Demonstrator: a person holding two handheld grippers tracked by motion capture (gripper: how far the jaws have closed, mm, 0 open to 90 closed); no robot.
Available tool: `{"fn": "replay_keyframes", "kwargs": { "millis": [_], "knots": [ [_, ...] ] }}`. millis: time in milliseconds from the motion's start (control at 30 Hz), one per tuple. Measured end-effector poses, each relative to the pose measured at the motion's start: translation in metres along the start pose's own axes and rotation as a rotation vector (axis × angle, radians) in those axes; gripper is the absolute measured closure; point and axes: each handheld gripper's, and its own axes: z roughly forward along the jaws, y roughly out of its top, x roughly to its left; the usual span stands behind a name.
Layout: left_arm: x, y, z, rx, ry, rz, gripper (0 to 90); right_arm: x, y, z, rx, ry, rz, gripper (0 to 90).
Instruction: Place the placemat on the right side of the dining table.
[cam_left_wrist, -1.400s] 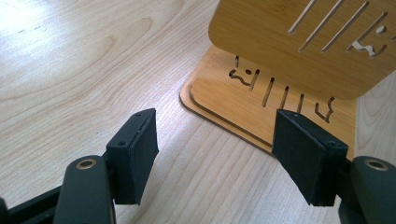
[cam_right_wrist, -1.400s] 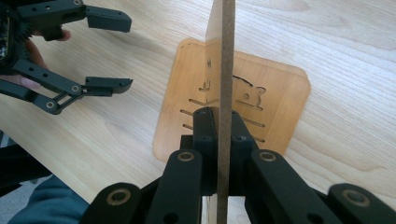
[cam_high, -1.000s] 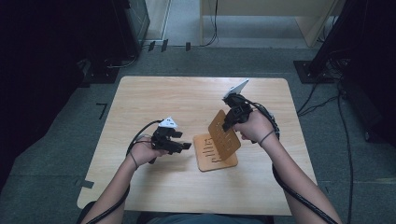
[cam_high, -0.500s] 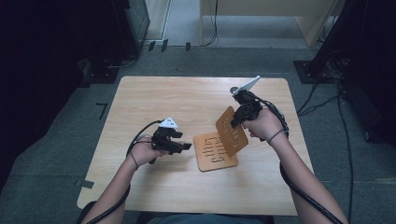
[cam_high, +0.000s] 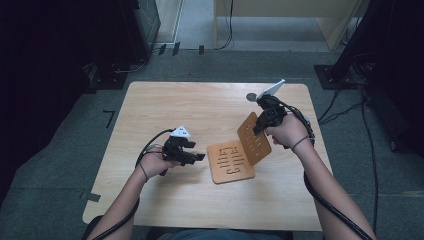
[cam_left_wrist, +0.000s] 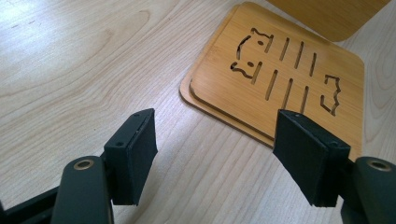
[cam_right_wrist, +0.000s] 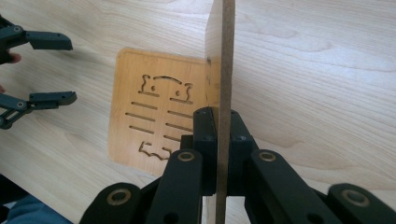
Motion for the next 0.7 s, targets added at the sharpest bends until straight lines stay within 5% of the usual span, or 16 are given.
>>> {"fn": "replay_keyframes", "kwargs": {
  "millis": [700],
  "knots": [
    [0.0,0.0,0.001,0.005,-0.002,0.003,29.2,-0.031,-0.004,-0.013,-0.015,-0.018,0.065,87.6]
  ]
}}
